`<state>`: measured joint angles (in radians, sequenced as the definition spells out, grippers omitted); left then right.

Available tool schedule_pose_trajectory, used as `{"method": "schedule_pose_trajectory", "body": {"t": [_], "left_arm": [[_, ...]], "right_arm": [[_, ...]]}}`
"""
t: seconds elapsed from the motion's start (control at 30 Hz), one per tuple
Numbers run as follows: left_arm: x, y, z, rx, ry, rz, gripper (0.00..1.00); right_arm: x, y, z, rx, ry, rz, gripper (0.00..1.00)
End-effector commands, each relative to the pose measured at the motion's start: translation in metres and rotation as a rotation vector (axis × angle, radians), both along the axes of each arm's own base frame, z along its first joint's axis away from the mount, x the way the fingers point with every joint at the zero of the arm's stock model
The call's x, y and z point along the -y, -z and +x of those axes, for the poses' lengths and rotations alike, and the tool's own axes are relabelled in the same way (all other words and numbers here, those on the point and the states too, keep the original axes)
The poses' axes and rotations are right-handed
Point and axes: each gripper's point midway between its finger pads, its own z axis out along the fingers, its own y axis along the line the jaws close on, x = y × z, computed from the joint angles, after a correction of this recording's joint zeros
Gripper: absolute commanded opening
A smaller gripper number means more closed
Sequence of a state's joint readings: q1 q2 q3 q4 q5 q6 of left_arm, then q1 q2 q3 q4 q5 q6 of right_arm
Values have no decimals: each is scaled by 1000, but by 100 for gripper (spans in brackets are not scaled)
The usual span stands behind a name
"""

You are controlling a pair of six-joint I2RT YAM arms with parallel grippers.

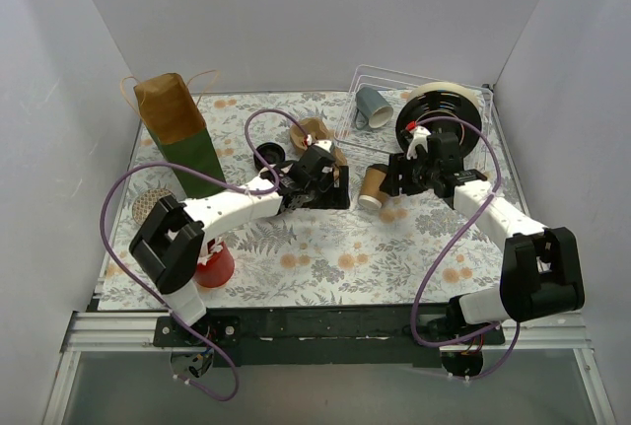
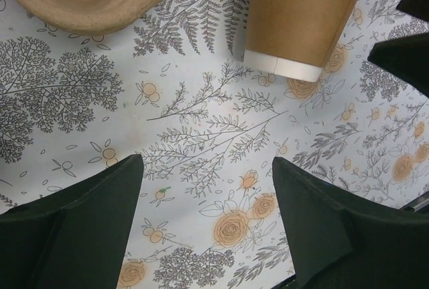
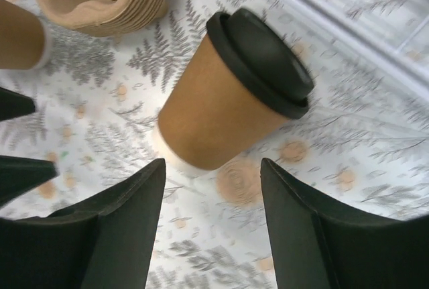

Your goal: Pack the takeout coffee

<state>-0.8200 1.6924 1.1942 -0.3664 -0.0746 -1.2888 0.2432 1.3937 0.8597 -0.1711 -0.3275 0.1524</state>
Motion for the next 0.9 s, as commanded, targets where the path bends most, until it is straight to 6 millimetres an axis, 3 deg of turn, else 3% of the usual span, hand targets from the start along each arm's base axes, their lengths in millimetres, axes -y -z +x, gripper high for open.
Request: {"method": "schedule_pose_trajectory", "body": {"t": [0.0, 0.13, 0.23, 0.43, 0.47, 0.53, 0.57, 0.63, 0.77, 0.87], "left_arm": [[1, -53, 7, 108, 14, -69, 77], [-11, -62, 1, 138, 25, -55, 77], [-18, -74, -2, 180, 30, -68, 78], [-17, -87, -13, 202, 74, -118, 79], [-19, -83, -16, 195, 77, -117, 79], [-18, -83, -18, 194, 81, -132, 79], [-18, -79, -20, 186, 88, -129, 79], [-13, -76, -20, 178, 106, -138, 79], [-10, -63, -15, 161, 116, -99, 78], [-10, -63, -11, 175, 112, -86, 78]], "right_arm": [[10, -27, 37, 266, -127, -162, 68], [11, -28, 48, 263, -213, -212, 68], [0, -31, 53, 298, -324, -208, 68], [-15, -37, 71, 361, -446, -195, 71], [-15, -25, 68, 317, -474, -192, 72], [-20, -27, 68, 315, -528, -169, 73], [-17, -17, 66, 275, -545, -162, 73], [-20, -14, 64, 262, -582, -116, 73], [-20, -5, 79, 216, -612, -86, 73], [-22, 5, 77, 175, -636, -48, 70]]}}
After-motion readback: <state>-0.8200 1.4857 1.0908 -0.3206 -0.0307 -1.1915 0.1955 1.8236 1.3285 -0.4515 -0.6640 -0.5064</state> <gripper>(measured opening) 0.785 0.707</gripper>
